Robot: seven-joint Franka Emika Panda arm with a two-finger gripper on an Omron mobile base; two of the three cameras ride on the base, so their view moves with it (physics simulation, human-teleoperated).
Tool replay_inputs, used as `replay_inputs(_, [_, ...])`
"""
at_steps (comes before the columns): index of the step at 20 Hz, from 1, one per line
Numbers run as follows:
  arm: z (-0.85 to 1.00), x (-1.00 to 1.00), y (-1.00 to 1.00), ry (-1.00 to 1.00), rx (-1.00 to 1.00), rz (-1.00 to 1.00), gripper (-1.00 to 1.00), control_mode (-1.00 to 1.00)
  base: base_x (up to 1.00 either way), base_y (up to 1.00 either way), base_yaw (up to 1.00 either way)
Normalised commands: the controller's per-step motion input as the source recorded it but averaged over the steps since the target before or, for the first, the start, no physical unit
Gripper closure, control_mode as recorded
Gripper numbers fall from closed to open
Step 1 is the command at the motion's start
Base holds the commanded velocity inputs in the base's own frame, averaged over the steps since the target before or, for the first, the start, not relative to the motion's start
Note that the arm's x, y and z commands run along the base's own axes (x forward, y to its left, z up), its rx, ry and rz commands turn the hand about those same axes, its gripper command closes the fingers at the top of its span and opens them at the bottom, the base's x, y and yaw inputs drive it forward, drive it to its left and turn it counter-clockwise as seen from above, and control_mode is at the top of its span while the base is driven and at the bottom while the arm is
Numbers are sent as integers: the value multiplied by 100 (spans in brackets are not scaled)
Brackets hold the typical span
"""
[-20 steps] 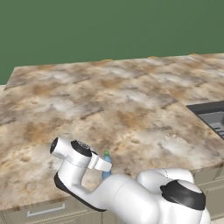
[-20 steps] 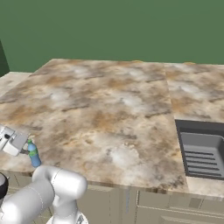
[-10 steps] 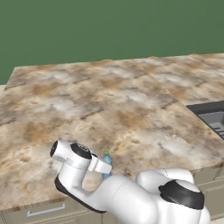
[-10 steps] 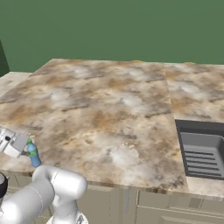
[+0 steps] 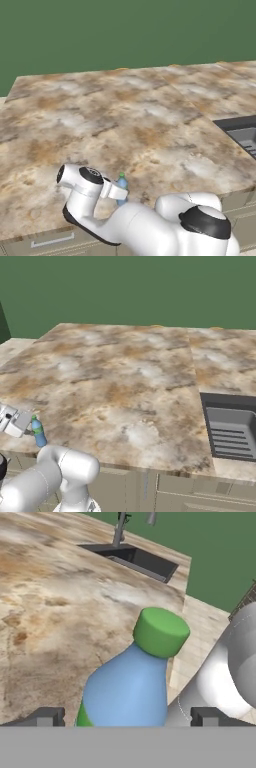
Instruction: Take the bottled waters from the counter and place them in the freezer to freeze. Close the freezer door after placing the bottles.
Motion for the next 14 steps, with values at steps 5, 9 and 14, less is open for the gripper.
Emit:
replay_inputs(5, [0, 2, -4, -6, -1, 0, -100, -100, 0, 0, 0])
replay_inputs(9, [0, 0, -6, -10, 0, 0, -100, -100, 0, 0, 0])
replay_inputs(14, [0, 0, -7, -3, 0, 0, -100, -100, 0, 0, 0])
